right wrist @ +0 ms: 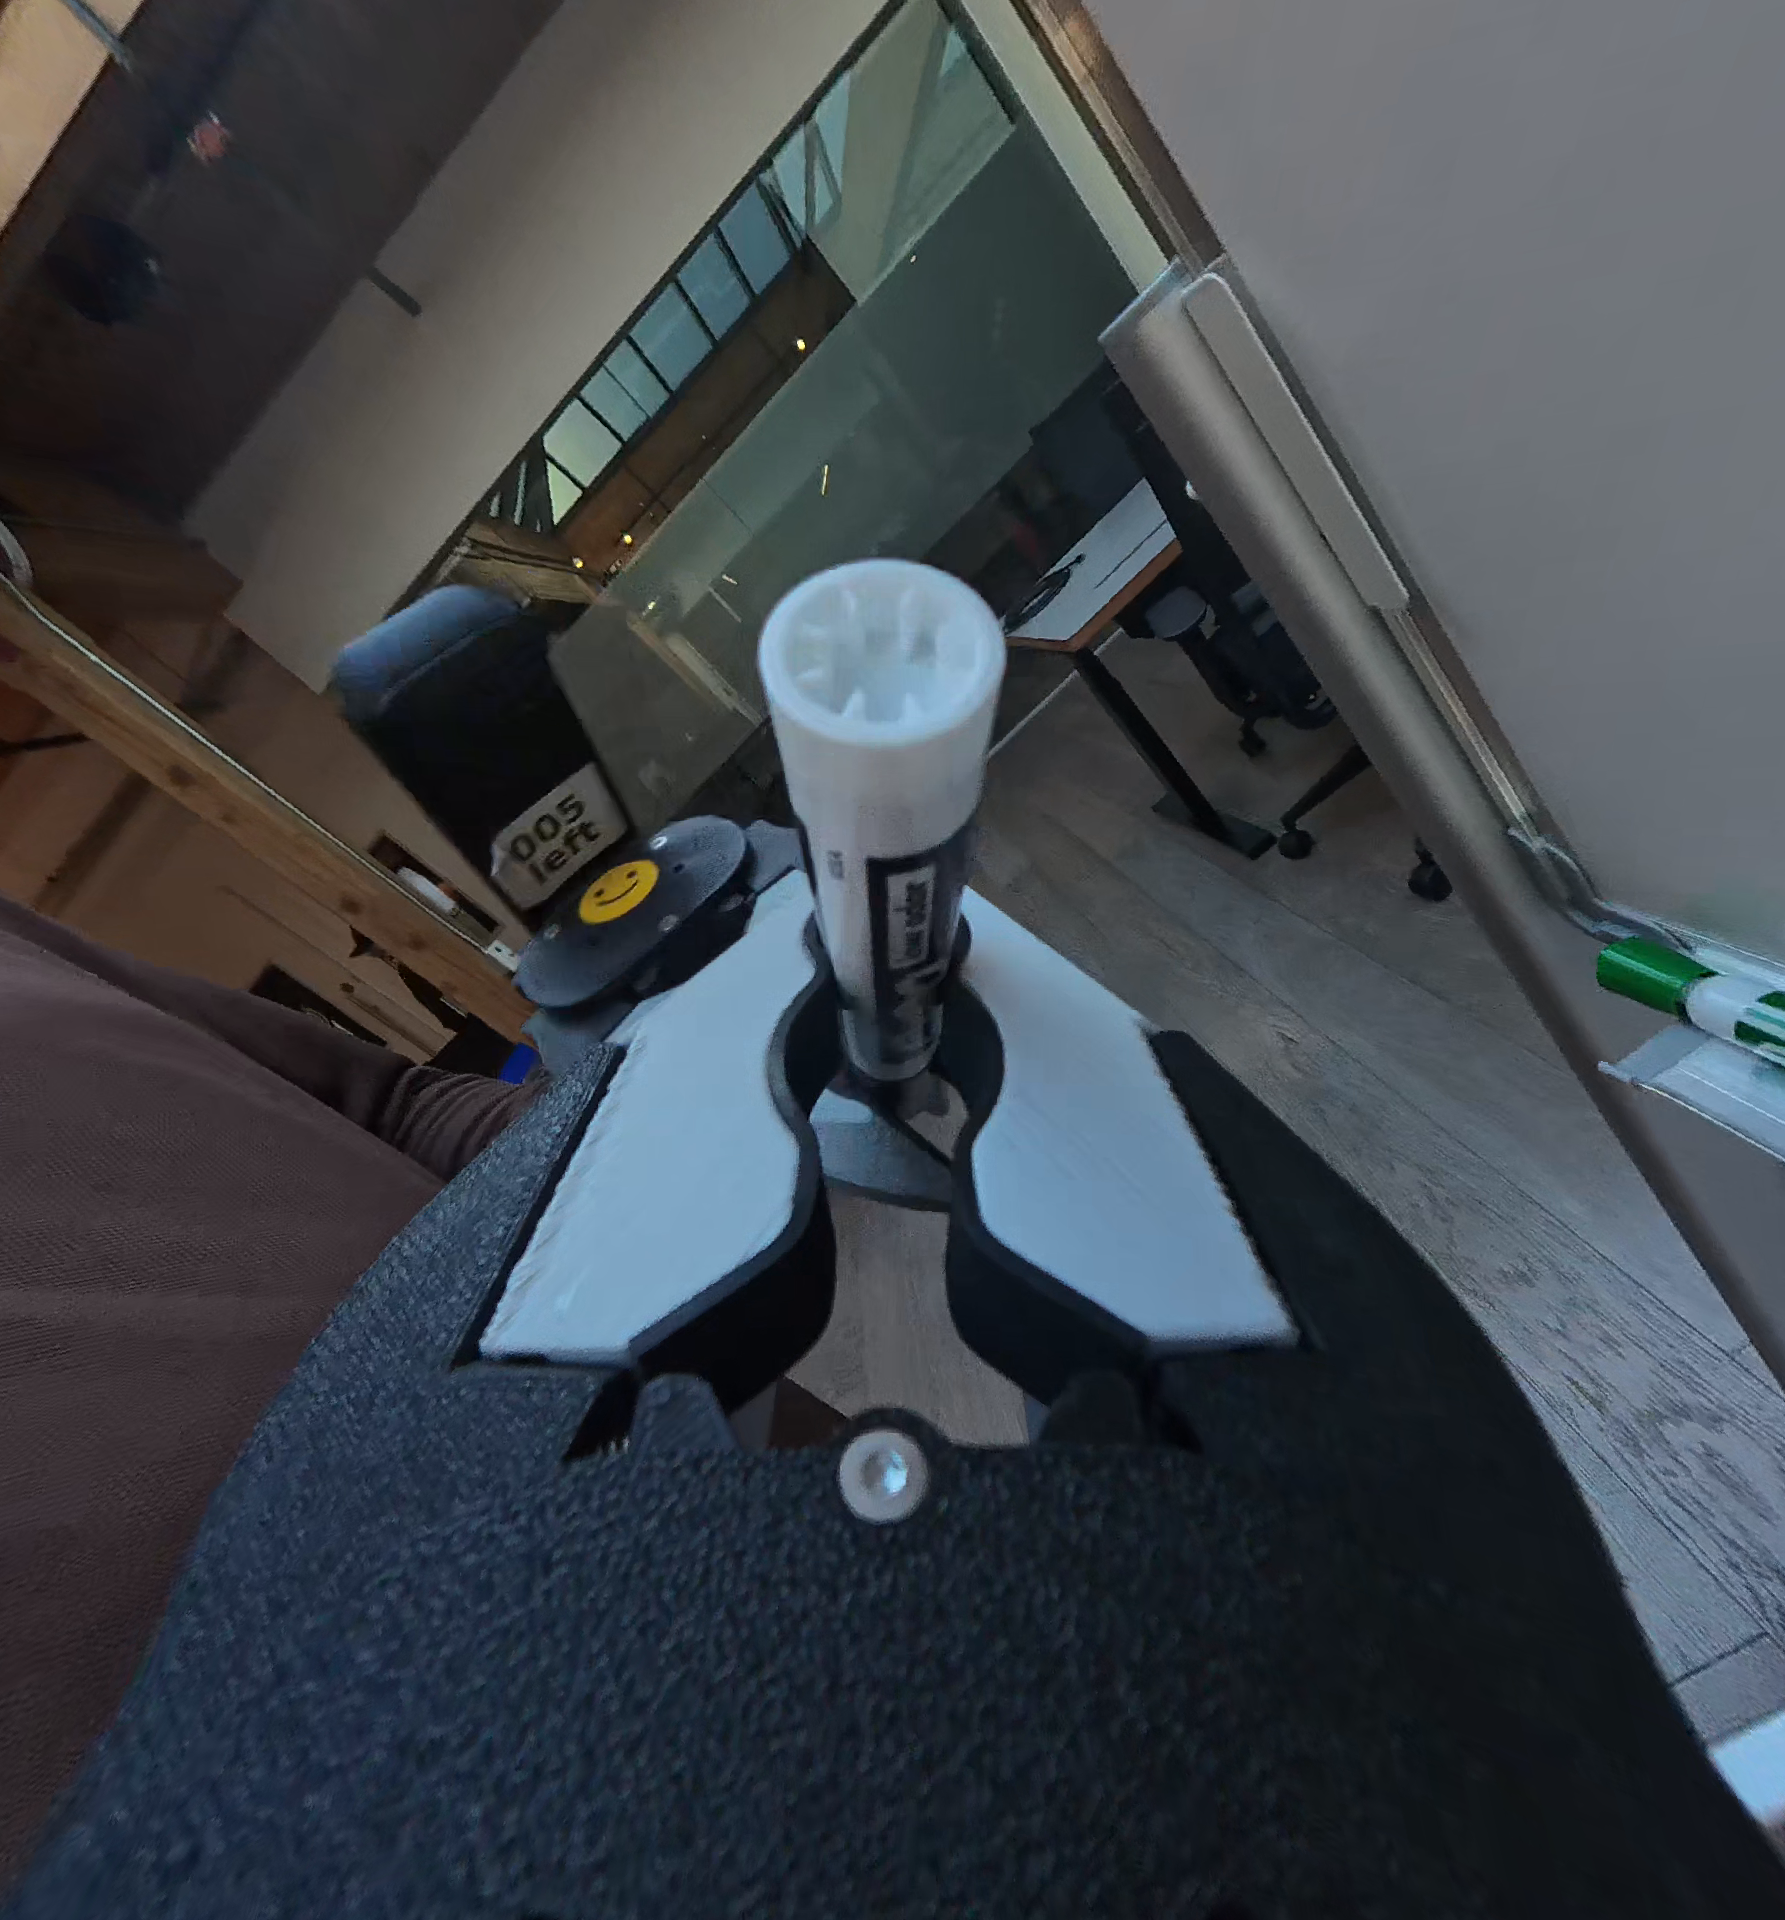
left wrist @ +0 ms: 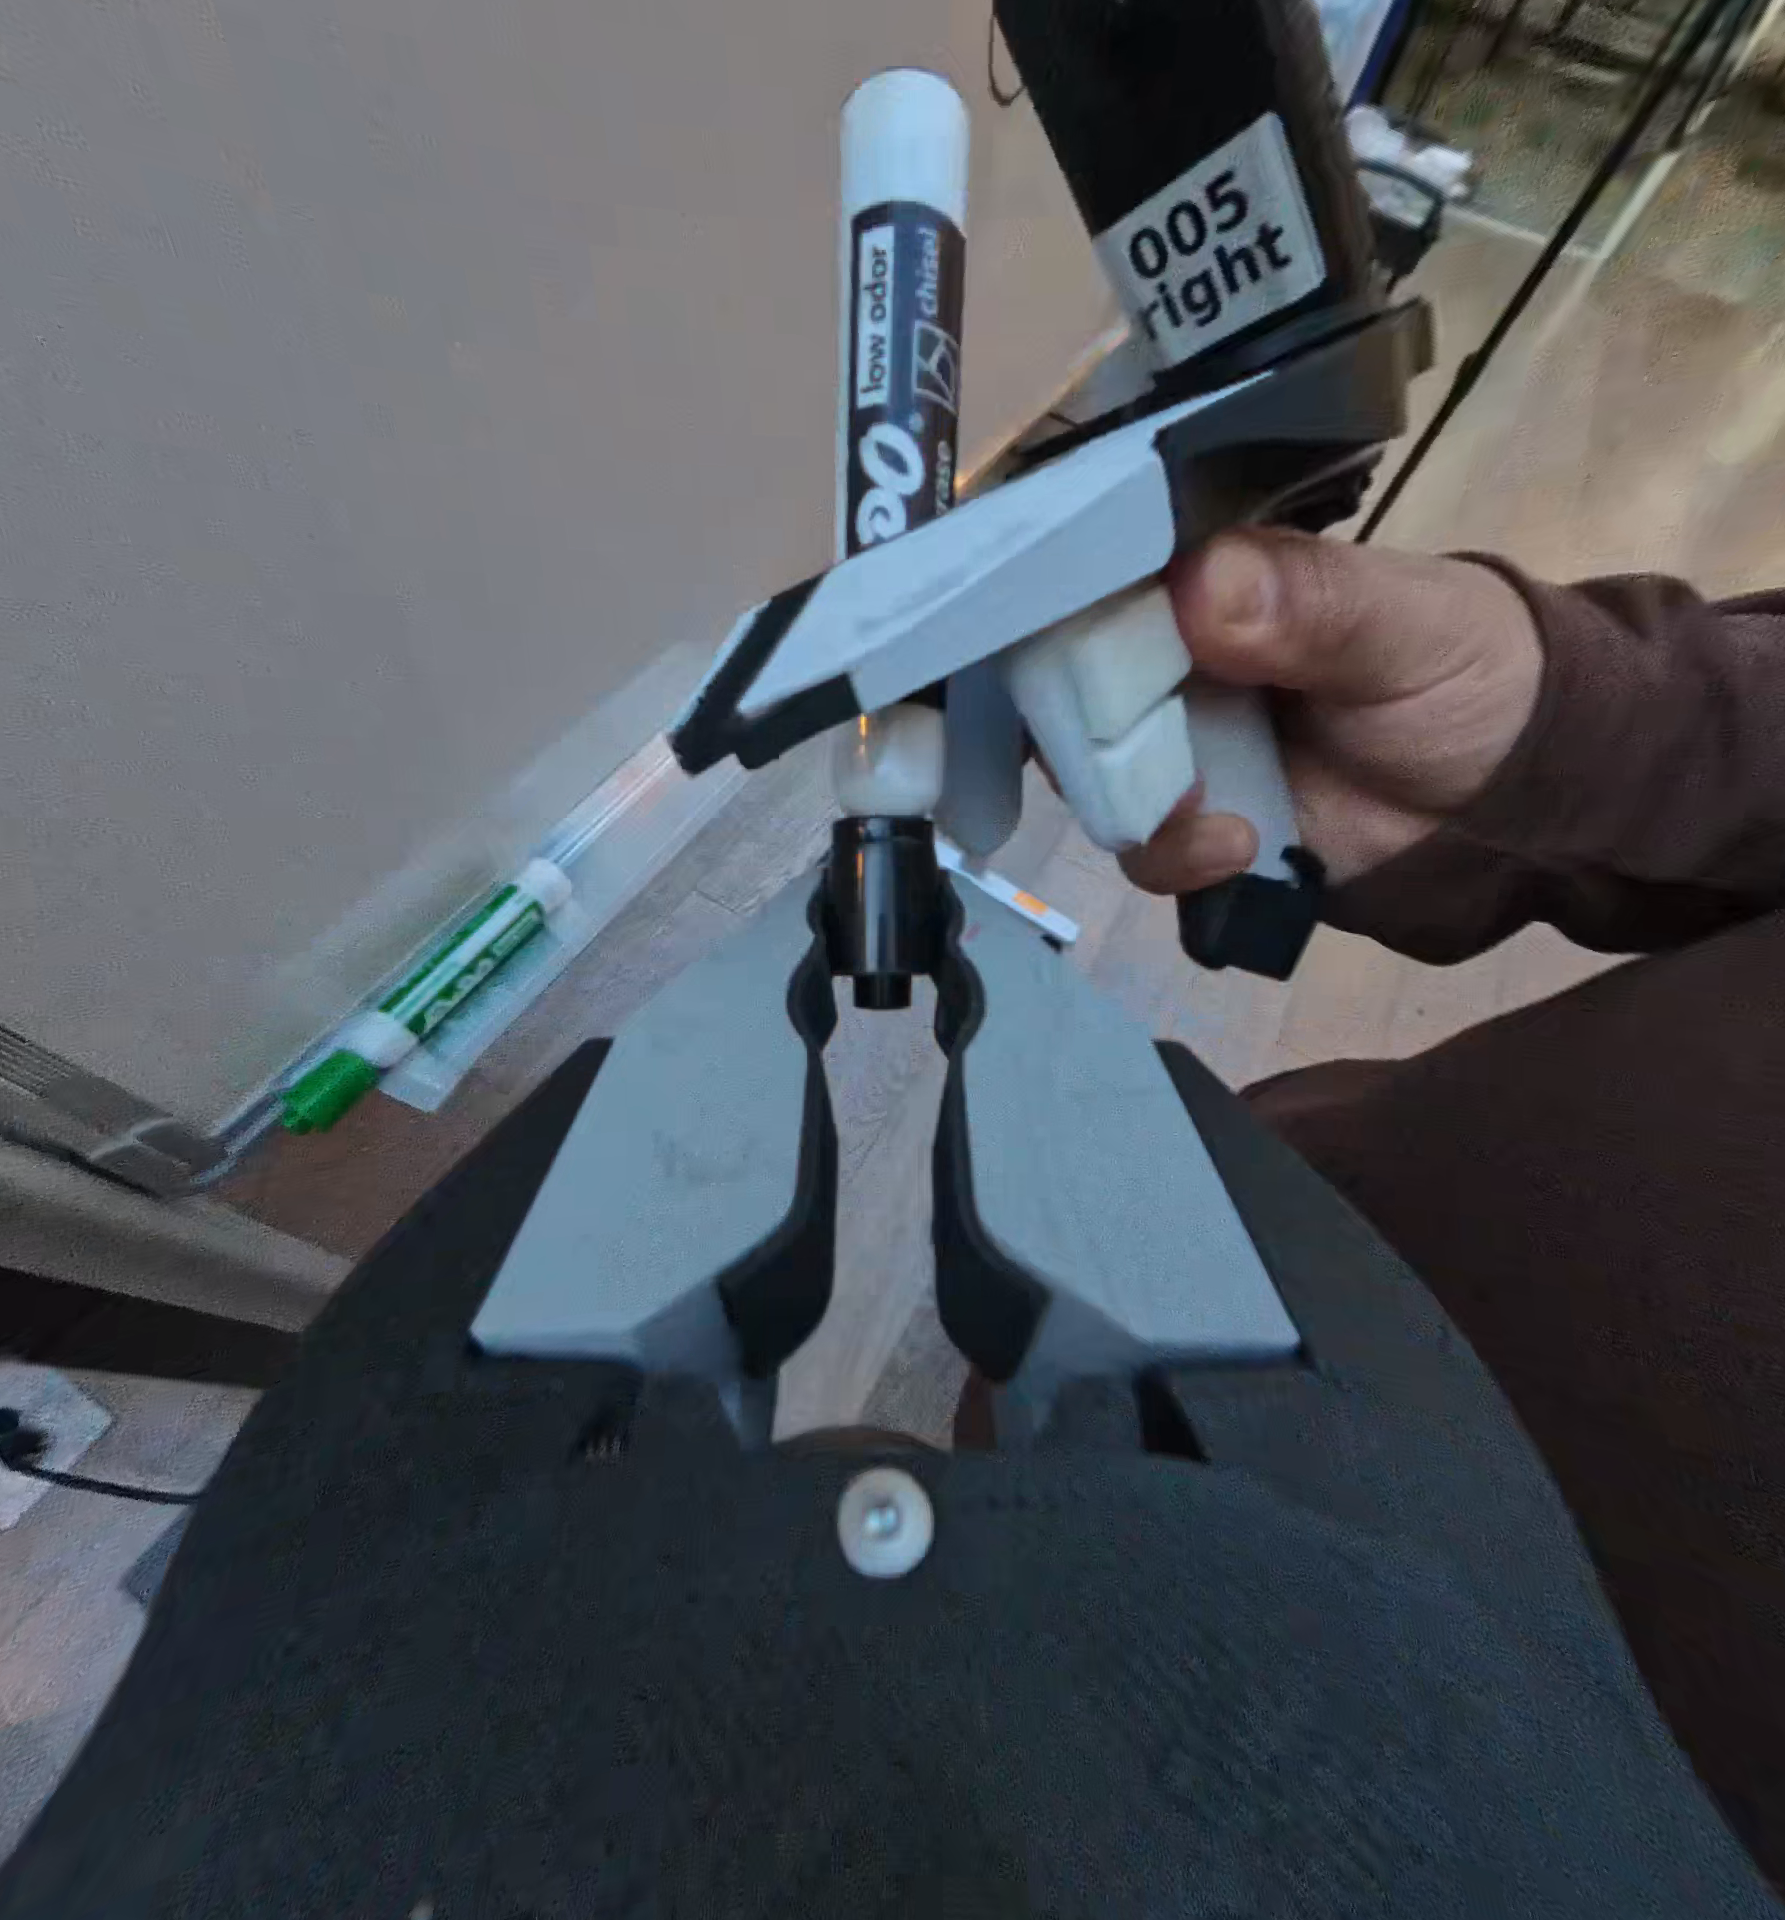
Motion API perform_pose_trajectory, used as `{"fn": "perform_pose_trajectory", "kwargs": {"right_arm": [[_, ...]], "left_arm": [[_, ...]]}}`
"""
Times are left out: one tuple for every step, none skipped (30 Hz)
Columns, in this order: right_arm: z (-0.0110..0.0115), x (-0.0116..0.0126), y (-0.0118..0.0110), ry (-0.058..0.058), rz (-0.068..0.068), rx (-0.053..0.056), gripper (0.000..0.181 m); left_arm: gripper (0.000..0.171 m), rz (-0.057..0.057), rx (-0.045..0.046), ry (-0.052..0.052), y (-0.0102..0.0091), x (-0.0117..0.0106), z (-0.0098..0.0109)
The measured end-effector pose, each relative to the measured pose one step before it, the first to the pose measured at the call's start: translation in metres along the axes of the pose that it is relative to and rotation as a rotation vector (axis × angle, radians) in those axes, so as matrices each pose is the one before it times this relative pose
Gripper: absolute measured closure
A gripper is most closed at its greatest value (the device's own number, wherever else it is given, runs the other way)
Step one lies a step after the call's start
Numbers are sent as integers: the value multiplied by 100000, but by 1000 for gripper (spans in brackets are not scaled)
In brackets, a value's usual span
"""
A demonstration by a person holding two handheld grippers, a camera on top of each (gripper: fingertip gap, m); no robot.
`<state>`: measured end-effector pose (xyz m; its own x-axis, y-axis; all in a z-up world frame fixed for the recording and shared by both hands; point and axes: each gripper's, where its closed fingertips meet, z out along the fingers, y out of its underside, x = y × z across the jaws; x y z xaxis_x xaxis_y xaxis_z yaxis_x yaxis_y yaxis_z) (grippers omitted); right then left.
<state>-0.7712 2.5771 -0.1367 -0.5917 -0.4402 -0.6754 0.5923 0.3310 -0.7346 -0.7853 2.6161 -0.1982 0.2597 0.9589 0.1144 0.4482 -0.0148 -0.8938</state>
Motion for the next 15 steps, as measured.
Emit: {"fn": "perform_pose_trajectory", "kwargs": {"right_arm": [[-22, -104, -14, 505, -924, -276, 172], [60, -17, 117, 843, -1069, -1143, 172], [85, 46, 124, 714, -370, -896, 172], [78, 14, 28, 66, 539, -58, 172], [31, -47, 8, -444, 843, 334, 172], [-30, -5, 44, -185, 303, 167, 172], [-132, -48, 41, -418, -426, 163, 172], [-219, -223, -84, -1737, -374, 809, 172], [-171, -425, -211, -2615, 304, 1208, 172], [20, -507, -146, -2205, -63, 594, 173], [200, -461, -29, -1699, -1165, -751, 173], [274, -212, 138, -782, -798, -2119, 173], [230, 119, 300, 747, -1299, -2696, 173], [94, 75, 199, 139, -1511, -1457, 172], [-47, 188, 198, 686, -219, -1018, 172]], "left_arm": [[159, 4768, 39, -4189, 37, -96, 22], [160, 2921, 632, -2559, 163, -126, -32], [160, 5915, -427, -5394, 200, -328, 20], [159, 9157, -1178, -7604, 185, -382, -10], [159, 6727, -1169, -5795, 113, -259, -38], [159, 792, -50, -1312, -19, 47, -11], [159, -5242, 446, 4309, -46, 393, 12], [160, -14056, 2671, 12180, -368, 798, -82], [160, -18971, 3793, 17322, -690, 1245, -217], [159, -19554, 2433, 19554, -443, 1505, -113], [160, -18114, 2271, 18108, -276, 1153, -193], [160, -14770, 2064, 15192, -117, 889, -159], [159, -6212, 741, 5596, 195, 22, -62], [160, -571, 45, 1843, 243, 49, 118], [159, 2013, -1094, -3107, 178, -368, 24]]}}
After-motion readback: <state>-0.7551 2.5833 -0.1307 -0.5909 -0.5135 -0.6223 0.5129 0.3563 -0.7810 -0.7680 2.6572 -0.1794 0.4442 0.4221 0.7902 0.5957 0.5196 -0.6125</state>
